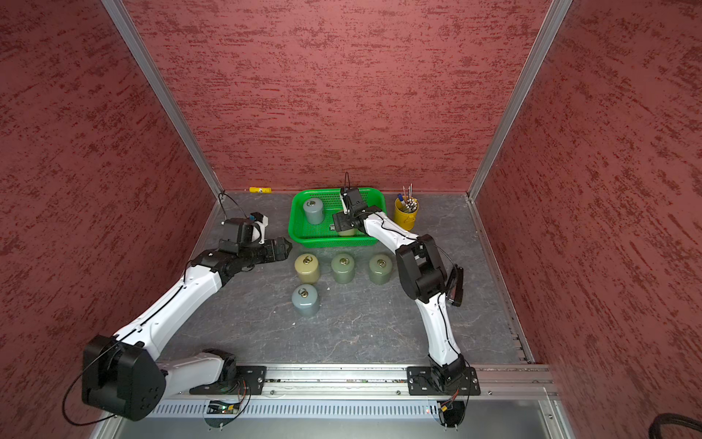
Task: Take the tea canister out of the basket
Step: Pick up the tea canister from the basket, then place the tea canister at the center of the board.
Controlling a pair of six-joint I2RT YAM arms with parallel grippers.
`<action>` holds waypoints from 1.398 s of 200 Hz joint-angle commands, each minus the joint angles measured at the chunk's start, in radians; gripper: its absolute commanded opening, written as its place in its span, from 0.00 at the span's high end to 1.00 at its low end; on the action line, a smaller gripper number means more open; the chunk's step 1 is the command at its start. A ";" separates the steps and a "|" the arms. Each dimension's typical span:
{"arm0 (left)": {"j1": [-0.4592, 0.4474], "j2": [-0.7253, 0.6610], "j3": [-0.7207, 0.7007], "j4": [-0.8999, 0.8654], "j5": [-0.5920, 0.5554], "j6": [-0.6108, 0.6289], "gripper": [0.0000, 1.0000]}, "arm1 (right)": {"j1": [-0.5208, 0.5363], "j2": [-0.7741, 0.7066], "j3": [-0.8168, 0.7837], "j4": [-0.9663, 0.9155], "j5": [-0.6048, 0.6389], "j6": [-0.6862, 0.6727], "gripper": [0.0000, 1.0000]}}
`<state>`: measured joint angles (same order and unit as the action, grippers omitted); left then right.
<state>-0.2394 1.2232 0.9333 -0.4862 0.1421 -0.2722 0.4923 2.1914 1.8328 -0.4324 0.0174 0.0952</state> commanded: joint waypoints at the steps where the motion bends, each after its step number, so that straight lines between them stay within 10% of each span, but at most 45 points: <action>1: -0.001 0.000 0.019 0.014 0.009 0.012 0.00 | 0.009 -0.137 -0.001 0.120 -0.033 -0.021 0.95; 195: -0.073 0.041 0.042 0.033 -0.011 -0.011 0.00 | 0.290 -1.012 -0.899 0.355 -0.165 -0.089 1.00; 279: -0.112 0.070 0.067 0.025 -0.033 -0.015 0.00 | 0.395 -1.032 -1.064 0.302 -0.039 -0.037 1.00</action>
<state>-0.3378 1.2716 0.9695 -0.4671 0.1265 -0.2836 0.8623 1.1622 0.7719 -0.2302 -0.0963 0.0391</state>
